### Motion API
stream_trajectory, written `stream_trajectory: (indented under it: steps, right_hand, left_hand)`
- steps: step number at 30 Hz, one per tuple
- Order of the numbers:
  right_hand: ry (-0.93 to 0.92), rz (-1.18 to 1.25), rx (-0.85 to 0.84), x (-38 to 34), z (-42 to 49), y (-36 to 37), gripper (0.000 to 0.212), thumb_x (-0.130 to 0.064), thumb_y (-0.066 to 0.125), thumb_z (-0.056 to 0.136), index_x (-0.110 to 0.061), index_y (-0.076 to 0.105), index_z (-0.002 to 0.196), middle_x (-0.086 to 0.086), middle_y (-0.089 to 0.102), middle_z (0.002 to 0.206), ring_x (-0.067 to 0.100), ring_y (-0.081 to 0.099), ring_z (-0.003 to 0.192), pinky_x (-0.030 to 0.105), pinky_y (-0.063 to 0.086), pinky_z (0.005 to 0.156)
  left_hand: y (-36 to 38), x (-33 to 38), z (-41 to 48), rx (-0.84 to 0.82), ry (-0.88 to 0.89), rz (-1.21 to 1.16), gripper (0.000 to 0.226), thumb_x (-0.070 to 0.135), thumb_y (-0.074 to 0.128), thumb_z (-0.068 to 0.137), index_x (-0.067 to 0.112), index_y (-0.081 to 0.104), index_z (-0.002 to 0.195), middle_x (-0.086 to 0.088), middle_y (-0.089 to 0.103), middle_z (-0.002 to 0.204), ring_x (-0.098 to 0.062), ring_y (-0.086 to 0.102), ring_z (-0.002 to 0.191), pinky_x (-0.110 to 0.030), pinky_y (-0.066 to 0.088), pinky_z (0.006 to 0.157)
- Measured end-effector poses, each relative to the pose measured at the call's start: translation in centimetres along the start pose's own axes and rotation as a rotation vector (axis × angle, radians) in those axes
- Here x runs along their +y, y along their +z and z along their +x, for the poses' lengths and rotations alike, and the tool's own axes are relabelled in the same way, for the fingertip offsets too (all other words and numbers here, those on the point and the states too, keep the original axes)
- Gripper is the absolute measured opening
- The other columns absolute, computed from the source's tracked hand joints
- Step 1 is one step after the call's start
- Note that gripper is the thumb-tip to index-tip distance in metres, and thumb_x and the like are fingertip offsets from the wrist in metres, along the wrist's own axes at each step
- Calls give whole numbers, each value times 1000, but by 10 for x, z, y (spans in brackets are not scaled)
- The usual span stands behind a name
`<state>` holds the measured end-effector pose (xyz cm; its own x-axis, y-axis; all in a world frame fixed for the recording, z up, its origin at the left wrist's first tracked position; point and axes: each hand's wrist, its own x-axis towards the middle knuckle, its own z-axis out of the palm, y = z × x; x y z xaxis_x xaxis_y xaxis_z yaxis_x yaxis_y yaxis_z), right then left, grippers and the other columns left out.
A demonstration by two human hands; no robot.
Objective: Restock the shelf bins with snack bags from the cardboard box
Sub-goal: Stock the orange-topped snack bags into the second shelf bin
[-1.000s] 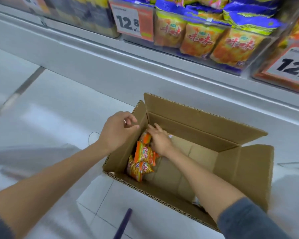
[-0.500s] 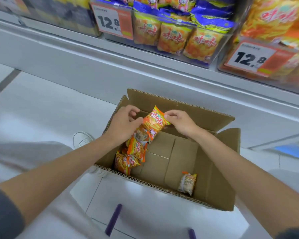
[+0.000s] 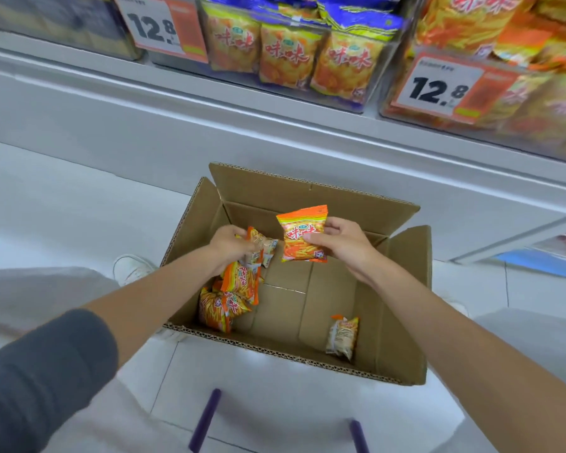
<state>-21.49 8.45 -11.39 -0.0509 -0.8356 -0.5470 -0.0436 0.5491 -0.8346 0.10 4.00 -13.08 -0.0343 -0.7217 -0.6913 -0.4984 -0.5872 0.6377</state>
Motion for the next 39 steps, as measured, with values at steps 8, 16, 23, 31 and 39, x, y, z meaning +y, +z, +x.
stream_trajectory:
  steps: [8, 16, 23, 31, 39]
  right_hand:
    - [57, -99, 22, 33, 10, -24, 39, -14, 79, 78, -11, 64, 114, 5, 68, 109, 17, 68, 98, 29, 56, 84]
    - [14, -85, -90, 16, -10, -43, 37, -13, 76, 81, -11, 65, 116, 3, 72, 107, 12, 71, 91, 15, 55, 73]
    - [-79, -97, -204, -35, -47, -57, 36, -21, 73, 82, -9, 68, 116, 5, 73, 109, 17, 69, 100, 22, 54, 84]
    - [-221, 92, -54, -85, -95, -85, 66, -28, 79, 72, -13, 50, 130, 15, 67, 119, 26, 69, 102, 34, 55, 84]
    - [-329, 77, -49, -159, -136, -138, 62, -25, 76, 79, -5, 50, 132, 11, 68, 119, 26, 66, 109, 36, 52, 92]
  left_hand:
    - [14, -74, 68, -20, -239, 457, 97, 30, 88, 67, 7, 36, 145, -11, 50, 141, -29, 49, 129, -40, 45, 104]
    - [12, -23, 27, -167, 50, 102, 41, -1, 81, 72, 17, 62, 104, -4, 63, 109, -24, 61, 108, -36, 54, 82]
    - [22, 60, -41, -392, 250, -158, 21, 29, 58, 96, 33, 64, 115, -3, 69, 116, -20, 64, 112, -48, 50, 98]
    - [57, 147, -110, -298, 423, -190, 57, 43, 70, 84, 23, 45, 131, -9, 62, 122, -22, 65, 105, -44, 53, 93]
    - [82, 249, -159, -242, 673, -131, 52, 37, 67, 88, 25, 43, 133, -5, 61, 118, -22, 66, 96, -41, 56, 86]
